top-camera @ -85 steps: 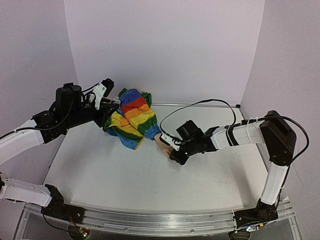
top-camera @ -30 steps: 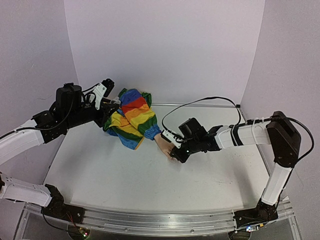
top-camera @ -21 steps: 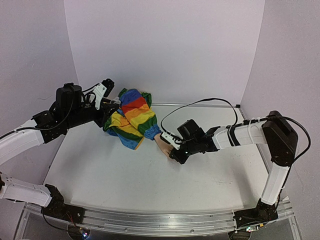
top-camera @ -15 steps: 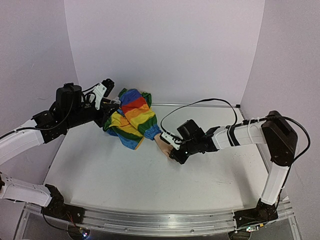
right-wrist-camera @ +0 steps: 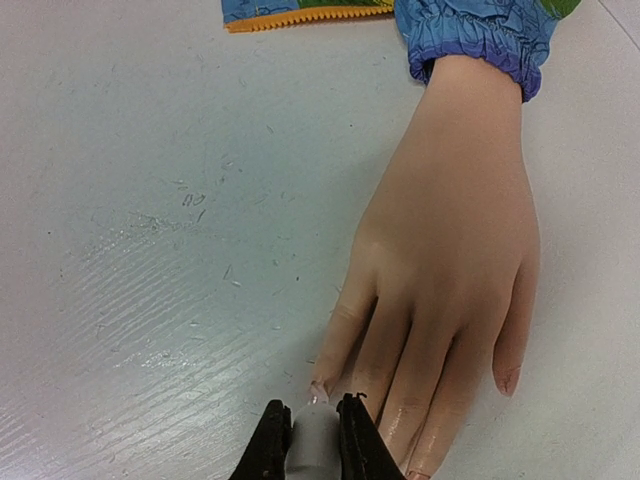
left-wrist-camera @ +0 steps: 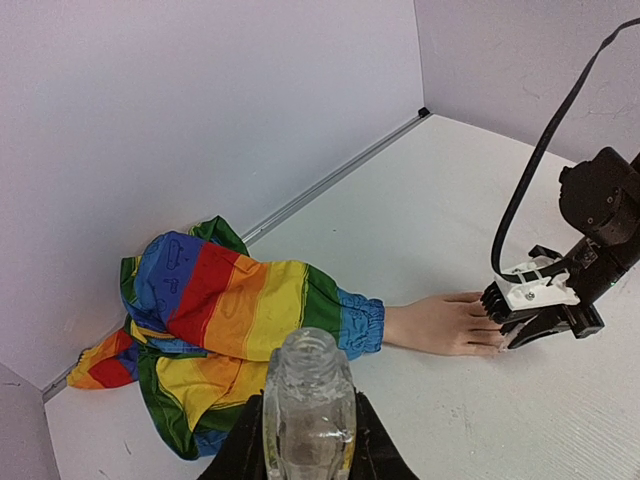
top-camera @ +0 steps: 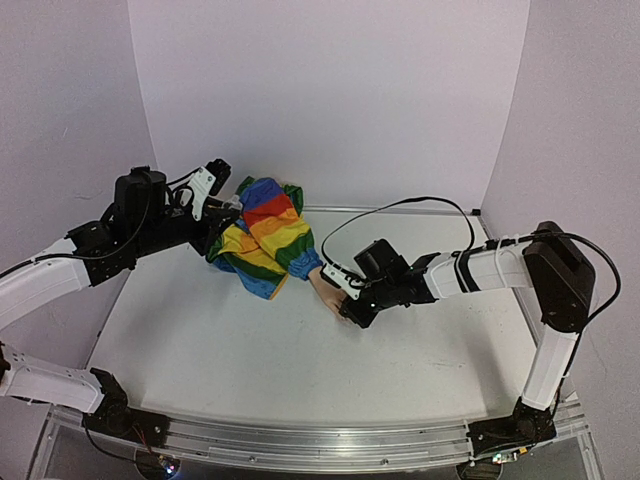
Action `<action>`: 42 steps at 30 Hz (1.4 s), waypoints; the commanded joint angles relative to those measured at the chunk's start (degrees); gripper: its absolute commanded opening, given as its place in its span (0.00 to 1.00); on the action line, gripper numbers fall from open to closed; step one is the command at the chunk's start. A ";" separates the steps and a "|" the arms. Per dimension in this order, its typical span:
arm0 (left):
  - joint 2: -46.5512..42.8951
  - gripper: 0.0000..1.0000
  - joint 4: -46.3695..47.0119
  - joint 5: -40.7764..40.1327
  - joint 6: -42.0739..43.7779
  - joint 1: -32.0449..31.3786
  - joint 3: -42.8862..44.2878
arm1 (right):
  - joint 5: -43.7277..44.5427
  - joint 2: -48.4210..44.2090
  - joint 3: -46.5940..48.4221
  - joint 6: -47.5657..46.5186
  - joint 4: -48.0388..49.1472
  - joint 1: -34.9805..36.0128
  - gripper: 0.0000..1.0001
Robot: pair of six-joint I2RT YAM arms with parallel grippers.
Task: Paint the nails
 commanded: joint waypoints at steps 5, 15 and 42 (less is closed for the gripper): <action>-0.23 0.00 1.77 0.92 -0.75 0.22 1.56 | 0.00 0.10 0.45 0.17 -1.41 0.38 0.00; -0.34 0.00 1.68 0.88 -0.86 0.22 1.52 | -0.40 0.34 0.73 0.44 -1.63 0.41 0.00; 0.08 0.00 1.41 3.02 -1.18 0.22 1.89 | -0.07 -4.02 -2.49 1.93 -2.38 0.39 0.00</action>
